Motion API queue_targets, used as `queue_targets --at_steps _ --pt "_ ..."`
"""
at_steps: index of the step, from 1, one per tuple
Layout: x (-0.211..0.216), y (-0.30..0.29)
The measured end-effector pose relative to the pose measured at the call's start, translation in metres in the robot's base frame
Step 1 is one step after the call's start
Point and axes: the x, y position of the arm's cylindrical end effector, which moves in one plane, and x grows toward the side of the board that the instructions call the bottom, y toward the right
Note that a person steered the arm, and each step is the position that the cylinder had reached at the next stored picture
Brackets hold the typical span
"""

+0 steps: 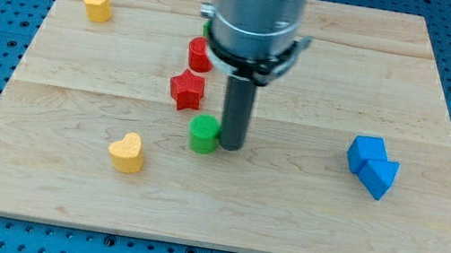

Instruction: Move the yellow heart towards the center left

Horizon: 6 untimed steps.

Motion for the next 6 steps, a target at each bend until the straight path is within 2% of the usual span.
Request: queue_targets --at_steps 1,2,3,4,5,6 --pt "-0.002 -0.031" --pt "0.02 0.005" --pt "0.077 -0.038" --pt "0.046 -0.083" --pt "0.007 -0.165" --pt "0.005 -0.18"
